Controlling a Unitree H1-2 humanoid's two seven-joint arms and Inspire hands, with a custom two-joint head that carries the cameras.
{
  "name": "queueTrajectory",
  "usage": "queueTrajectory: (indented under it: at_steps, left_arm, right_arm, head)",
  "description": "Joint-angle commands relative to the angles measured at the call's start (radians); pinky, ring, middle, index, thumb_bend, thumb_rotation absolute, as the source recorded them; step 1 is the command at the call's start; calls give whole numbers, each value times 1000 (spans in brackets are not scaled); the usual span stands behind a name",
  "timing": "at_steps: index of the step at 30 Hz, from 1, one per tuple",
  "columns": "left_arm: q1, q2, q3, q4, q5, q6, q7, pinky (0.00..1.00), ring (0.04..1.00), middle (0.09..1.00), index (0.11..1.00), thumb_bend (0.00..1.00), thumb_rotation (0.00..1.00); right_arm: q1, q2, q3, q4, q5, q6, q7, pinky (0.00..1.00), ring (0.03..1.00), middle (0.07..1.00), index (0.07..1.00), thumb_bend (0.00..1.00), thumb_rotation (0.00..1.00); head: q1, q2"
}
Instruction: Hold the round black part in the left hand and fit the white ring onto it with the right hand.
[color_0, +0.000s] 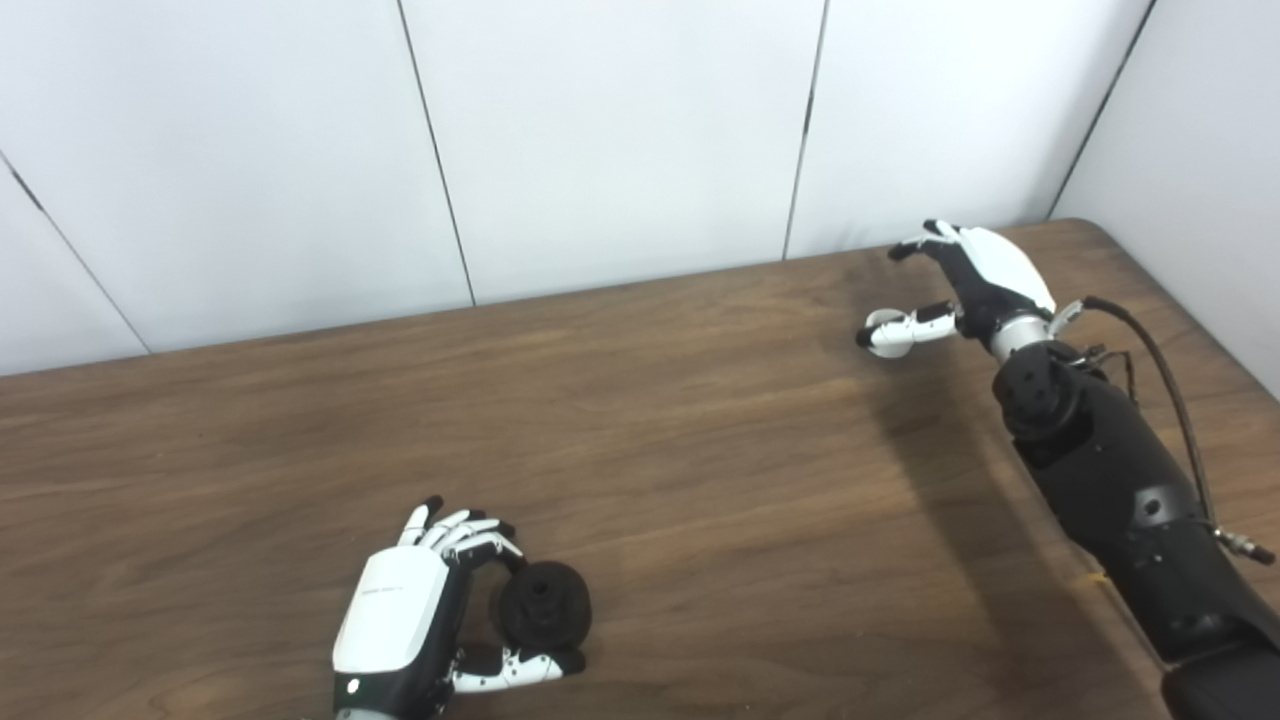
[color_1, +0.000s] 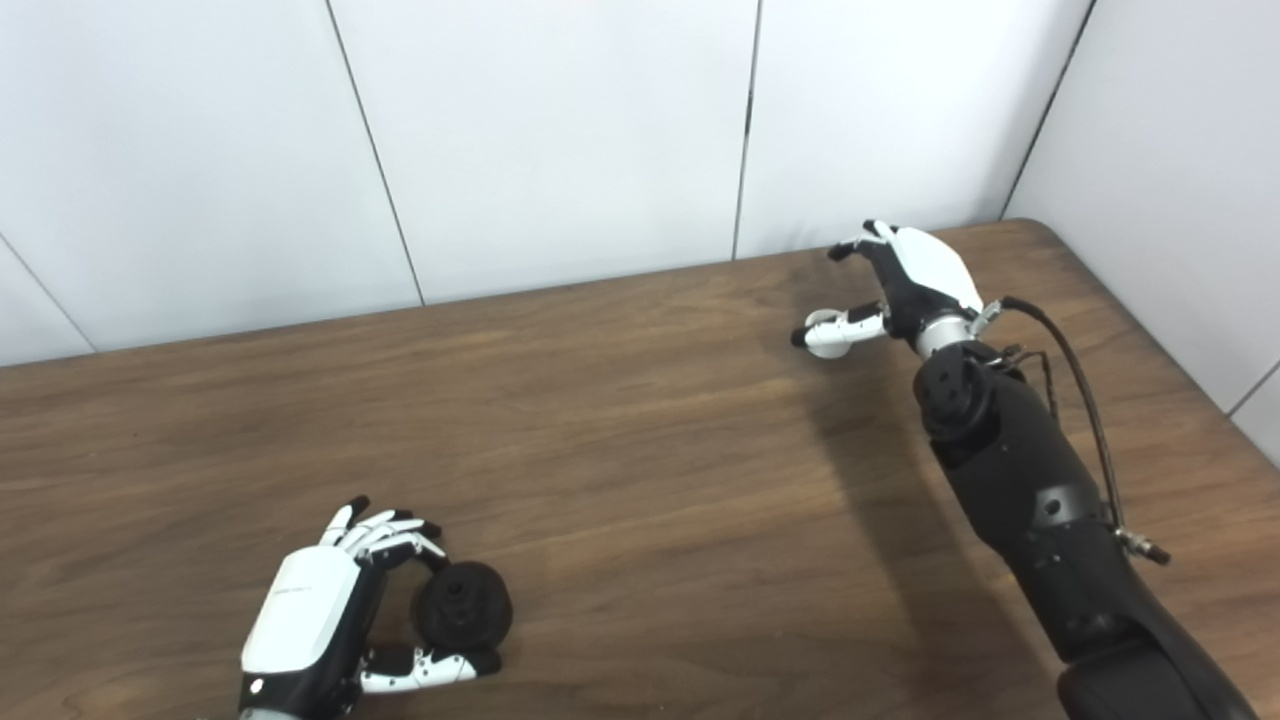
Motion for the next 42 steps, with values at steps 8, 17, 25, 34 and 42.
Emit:
queueTrajectory:
  at_steps: [8,17,25,34,42]
  left_arm:
    - [27,21,3,-7,23,21,-51,984,843,756,483,524,50]
    - [30,17,9,-14,25,18,-58,981,843,754,482,524,50]
    - [32,16,9,-21,29,22,-64,976,843,754,482,524,50]
    - [37,13,9,-30,30,25,-67,985,850,755,482,524,50]
    - [38,11,6,-34,39,28,-70,980,847,753,482,524,50]
  right_arm:
    - [-80,-61,45,9,-37,59,60,1000,1000,984,730,854,413]
    - [-102,-70,95,55,-63,66,72,1000,1000,980,712,866,396]
    - [-120,-64,119,88,-63,61,74,1000,1000,977,695,840,351]
    - [-129,-56,136,92,-64,66,73,1000,1000,981,689,829,348]
    - [-131,-51,136,94,-60,55,62,1000,1000,973,688,822,350]
  head:
    - [1,7]
    - [3,15]
    - [4,20]
    - [9,27]
    - [17,32]
